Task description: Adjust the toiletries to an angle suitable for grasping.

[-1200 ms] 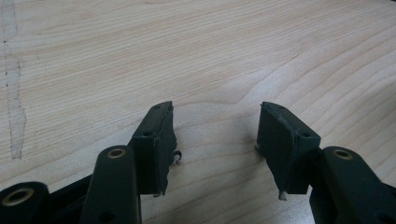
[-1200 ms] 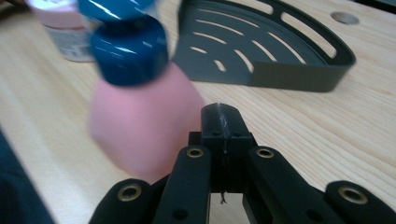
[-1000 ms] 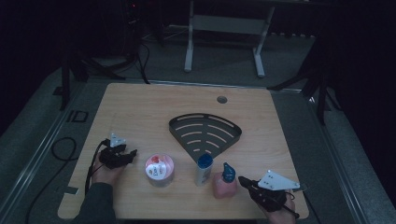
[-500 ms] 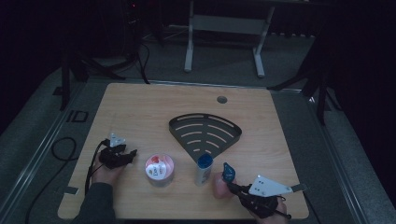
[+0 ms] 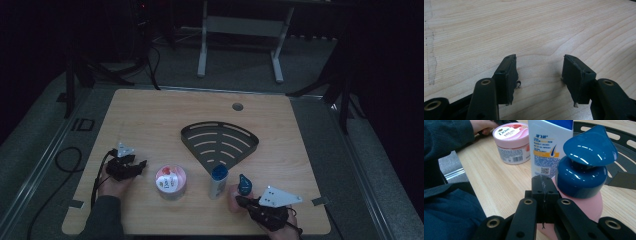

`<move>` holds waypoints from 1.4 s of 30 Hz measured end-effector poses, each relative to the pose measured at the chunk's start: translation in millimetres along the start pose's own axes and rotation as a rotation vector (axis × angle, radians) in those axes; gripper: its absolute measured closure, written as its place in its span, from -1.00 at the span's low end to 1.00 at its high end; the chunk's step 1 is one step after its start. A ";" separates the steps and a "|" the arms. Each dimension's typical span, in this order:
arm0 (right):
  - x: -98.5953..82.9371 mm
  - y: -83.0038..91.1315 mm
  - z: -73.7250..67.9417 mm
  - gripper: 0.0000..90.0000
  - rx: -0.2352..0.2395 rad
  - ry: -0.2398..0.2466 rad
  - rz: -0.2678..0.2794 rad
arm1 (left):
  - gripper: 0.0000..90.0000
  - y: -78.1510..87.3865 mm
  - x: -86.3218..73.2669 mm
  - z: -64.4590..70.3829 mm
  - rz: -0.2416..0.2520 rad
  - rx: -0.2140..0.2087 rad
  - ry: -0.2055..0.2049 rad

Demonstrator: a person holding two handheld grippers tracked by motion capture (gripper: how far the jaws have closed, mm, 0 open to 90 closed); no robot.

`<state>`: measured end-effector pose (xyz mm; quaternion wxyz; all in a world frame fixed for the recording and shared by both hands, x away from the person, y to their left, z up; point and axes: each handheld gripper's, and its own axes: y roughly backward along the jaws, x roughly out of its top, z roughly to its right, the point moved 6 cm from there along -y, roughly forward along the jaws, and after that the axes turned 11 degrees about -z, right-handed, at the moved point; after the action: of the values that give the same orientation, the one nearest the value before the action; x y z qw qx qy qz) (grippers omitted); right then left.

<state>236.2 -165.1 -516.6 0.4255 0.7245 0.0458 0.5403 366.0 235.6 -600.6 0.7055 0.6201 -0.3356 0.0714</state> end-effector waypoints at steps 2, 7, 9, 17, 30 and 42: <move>0.5 0.1 0.6 1.00 -0.003 0.000 0.000 | 0.01 0.0 0.0 0.1 0.000 0.000 -0.002; 0.9 0.3 1.9 1.00 0.001 0.001 0.002 | 0.00 0.0 0.0 0.4 -0.001 -0.002 -0.003; 1.0 0.8 2.7 1.00 -0.002 0.000 0.003 | 0.00 -0.1 0.0 0.6 0.000 -0.003 -0.004; -1.4 -1.3 1.6 1.00 -0.008 0.008 -0.007 | 0.00 -0.1 0.0 1.2 0.000 -0.005 -0.004; -6.1 -11.1 6.6 0.98 -0.053 -0.016 -0.031 | -0.02 -0.4 0.2 1.7 0.001 -0.008 -0.005; -2.6 -22.3 8.1 1.00 -0.057 -0.016 -0.035 | -0.03 -0.6 0.2 2.0 0.003 -0.011 -0.009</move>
<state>250.6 -156.9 -533.8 0.4558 0.7155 0.0397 0.5279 365.6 233.6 -601.0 0.7074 0.6160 -0.3399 0.0677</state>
